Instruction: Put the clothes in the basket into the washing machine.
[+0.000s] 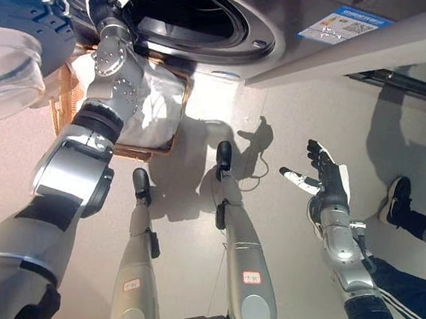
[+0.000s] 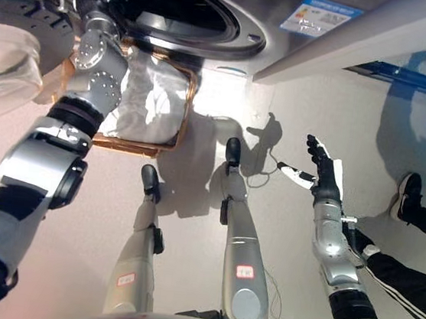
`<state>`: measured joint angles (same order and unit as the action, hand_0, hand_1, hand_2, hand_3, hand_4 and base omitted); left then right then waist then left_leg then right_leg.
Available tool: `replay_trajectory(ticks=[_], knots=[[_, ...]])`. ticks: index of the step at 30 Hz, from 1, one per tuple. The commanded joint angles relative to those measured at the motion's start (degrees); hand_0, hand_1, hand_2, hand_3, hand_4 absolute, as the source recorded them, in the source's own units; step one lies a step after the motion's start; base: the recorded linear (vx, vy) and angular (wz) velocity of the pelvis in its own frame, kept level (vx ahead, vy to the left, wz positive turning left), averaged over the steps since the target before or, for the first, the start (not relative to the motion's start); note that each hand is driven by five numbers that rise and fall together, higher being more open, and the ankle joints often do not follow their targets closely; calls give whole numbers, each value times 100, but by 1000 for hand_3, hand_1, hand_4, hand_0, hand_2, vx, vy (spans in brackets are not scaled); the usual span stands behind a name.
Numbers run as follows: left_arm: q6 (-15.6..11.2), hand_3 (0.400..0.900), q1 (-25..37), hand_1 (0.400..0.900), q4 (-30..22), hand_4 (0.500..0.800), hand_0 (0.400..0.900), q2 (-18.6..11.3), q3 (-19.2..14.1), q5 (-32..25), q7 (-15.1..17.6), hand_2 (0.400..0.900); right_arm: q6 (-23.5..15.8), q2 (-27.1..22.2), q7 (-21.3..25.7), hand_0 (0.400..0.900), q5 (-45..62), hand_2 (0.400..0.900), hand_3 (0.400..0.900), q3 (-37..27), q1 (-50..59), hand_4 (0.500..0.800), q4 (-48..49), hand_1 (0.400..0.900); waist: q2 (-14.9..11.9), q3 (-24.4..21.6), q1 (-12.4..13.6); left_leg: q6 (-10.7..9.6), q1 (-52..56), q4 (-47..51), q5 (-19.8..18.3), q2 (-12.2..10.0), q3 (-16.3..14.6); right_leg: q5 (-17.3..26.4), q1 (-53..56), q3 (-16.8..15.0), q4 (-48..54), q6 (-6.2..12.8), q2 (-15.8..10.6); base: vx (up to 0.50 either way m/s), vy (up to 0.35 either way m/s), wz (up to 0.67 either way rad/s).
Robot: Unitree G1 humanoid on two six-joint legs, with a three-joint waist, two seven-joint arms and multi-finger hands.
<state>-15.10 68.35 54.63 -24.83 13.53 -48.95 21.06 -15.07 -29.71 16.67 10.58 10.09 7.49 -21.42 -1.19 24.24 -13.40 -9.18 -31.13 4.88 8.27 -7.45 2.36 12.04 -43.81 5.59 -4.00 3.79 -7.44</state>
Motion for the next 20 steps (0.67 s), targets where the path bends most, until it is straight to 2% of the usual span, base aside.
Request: replay_trajectory(ticks=[1, 6, 11, 16, 20], knots=[[-301, 900, -465, 900, 8, 800, 900, 159, -112, 523, -52, 900, -271, -164, 78, 900, 52, 900, 900, -59, -514, 800, -121, 900, 172, -732, 61, -176, 36, 11, -5, -227, 117, -388, -170, -270, -633, 711, -305, -12, 20, 4], [-278, 900, -1335, 900, -439, 800, 900, 292, -133, 821, -148, 900, -198, -147, 30, 900, 36, 900, 900, 103, -183, 800, -276, 900, 113, -640, 207, -91, 267, -359, -214, -187, 127, -402, 200, -260, -687, 694, -401, -20, 25, 1], [-353, 900, -2192, 900, -960, 800, 900, 520, -303, 666, -259, 900, -99, -166, 2, 900, -19, 900, 900, 135, 29, 800, -350, 900, 60, -465, 314, 23, 463, -960, -529, -97, 176, -434, 695, -255, -718, 657, -464, -17, 40, 7], [-337, 900, -2815, 900, -1099, 800, 900, 609, -376, 658, -405, 900, -58, -206, -98, 900, -13, 900, 900, 143, 128, 800, -329, 900, 22, -394, 382, 105, 786, -1259, -730, -26, 174, -485, 1164, -285, -733, 632, -476, 0, 35, -2], [-315, 900, -2959, 900, -1078, 800, 900, 622, -392, 645, -508, 900, -32, -209, -161, 900, 19, 900, 900, 208, 229, 800, -487, 900, 2, -360, 403, 120, 1007, -1299, -795, -18, 127, -487, 1417, -314, -654, 621, -451, -10, 27, -6]])
